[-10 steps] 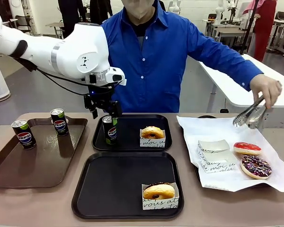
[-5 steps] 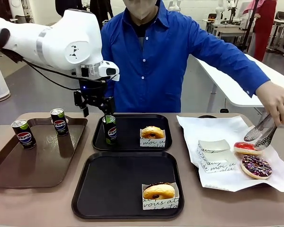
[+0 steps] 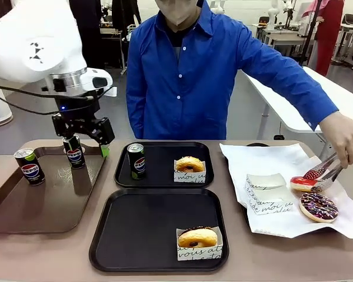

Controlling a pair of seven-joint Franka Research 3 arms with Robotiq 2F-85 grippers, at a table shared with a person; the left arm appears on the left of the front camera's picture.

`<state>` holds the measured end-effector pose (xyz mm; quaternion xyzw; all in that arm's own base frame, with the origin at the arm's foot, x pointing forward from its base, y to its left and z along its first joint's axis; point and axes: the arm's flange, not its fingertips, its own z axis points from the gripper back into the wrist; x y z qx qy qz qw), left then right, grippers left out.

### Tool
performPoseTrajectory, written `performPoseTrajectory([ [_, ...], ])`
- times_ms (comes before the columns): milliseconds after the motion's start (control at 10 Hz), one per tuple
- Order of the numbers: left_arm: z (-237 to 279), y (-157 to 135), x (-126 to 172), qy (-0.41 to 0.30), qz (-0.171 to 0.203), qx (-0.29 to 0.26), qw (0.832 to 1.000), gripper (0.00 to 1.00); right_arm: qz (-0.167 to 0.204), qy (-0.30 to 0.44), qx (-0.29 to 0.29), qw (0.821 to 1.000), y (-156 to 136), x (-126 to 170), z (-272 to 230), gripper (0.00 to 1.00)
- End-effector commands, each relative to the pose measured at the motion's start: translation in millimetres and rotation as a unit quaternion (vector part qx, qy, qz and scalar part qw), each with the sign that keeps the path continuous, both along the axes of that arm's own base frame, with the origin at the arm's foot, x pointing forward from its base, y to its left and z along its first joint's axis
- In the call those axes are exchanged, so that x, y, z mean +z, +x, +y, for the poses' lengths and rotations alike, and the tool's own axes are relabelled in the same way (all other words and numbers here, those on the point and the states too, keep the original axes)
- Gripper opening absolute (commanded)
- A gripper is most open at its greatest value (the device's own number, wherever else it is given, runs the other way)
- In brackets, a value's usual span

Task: Set up donuts and drinks on trays.
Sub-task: Pick up one Pepsi coke from the Handle tray and place it on the Flat Tray without a Pepsi coke.

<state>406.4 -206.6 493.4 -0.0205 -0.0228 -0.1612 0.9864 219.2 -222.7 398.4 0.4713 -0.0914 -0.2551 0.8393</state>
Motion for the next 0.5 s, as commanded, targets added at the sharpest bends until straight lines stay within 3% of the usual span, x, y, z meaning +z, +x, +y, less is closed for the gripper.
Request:
performPoseTrajectory([
  [0,-9.5,8.2,1.9,0.003,-0.001,-0.003,1.000,1.00,-0.006,0.007,0.001,1.000,0.4,0.2,0.0,1.00],
  [400,-6.1,2.2,-0.1,0.000,0.000,-0.005,1.000,1.00,-0.006,0.007,0.001,1.000,0.4,0.2,0.0,1.00],
])
